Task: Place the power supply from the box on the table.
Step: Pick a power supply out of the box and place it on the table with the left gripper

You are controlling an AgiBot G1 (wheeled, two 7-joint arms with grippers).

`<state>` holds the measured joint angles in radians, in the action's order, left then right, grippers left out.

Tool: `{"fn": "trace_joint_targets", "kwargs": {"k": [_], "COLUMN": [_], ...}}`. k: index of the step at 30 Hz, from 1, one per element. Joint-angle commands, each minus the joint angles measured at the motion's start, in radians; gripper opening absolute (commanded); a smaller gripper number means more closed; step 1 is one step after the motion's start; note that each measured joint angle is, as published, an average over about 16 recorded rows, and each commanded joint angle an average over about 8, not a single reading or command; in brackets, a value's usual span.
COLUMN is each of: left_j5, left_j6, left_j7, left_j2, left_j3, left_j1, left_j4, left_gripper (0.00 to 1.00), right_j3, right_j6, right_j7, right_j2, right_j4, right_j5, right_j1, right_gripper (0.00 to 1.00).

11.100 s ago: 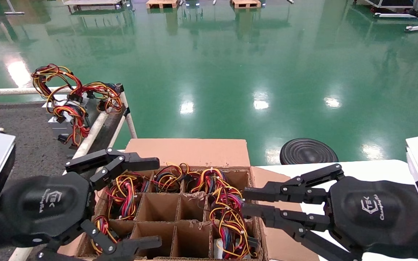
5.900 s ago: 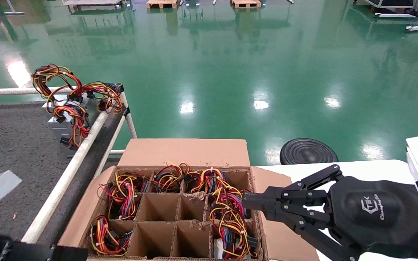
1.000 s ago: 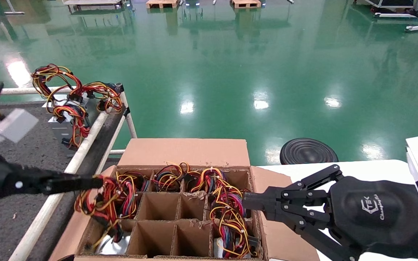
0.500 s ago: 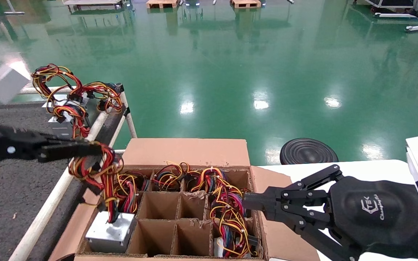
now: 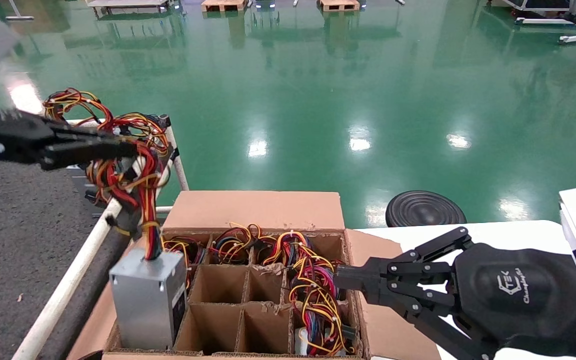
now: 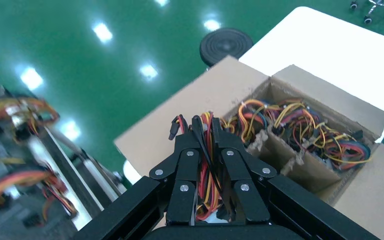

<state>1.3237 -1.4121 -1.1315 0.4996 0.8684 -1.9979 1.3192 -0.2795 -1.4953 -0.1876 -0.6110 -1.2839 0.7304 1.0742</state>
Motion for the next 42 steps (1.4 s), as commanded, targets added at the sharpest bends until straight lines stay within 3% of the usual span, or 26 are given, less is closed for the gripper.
{"fn": "trace_joint_targets", "kwargs": {"k": [1,25,42], "left_j5": [0.005,0.173,0.331], "left_j6": [-0.005,-0.162,-0.214], "left_j7": [0.007,0.138,0.219], "left_j2": [0.005,0.178,0.134], "left_j3": [-0.006,-0.077,-0.044], "left_j1": [-0.013,-0.350,-0.485], "left_j4": [0.002,0.023,-0.005], "left_gripper": [0.00,0.00,0.00], "right_j3": [0.000,0.000,0.000], "right_j6": [0.000,0.000,0.000], "right_j7": [0.000,0.000,0.000], "right_j2": [0.000,0.000,0.000], "right_j4": [0.000,0.000,0.000], "right_j5": [0.000,0.000,0.000], "right_j1": [0.000,0.000,0.000], "right_gripper": [0.00,0.00,0.00]}}
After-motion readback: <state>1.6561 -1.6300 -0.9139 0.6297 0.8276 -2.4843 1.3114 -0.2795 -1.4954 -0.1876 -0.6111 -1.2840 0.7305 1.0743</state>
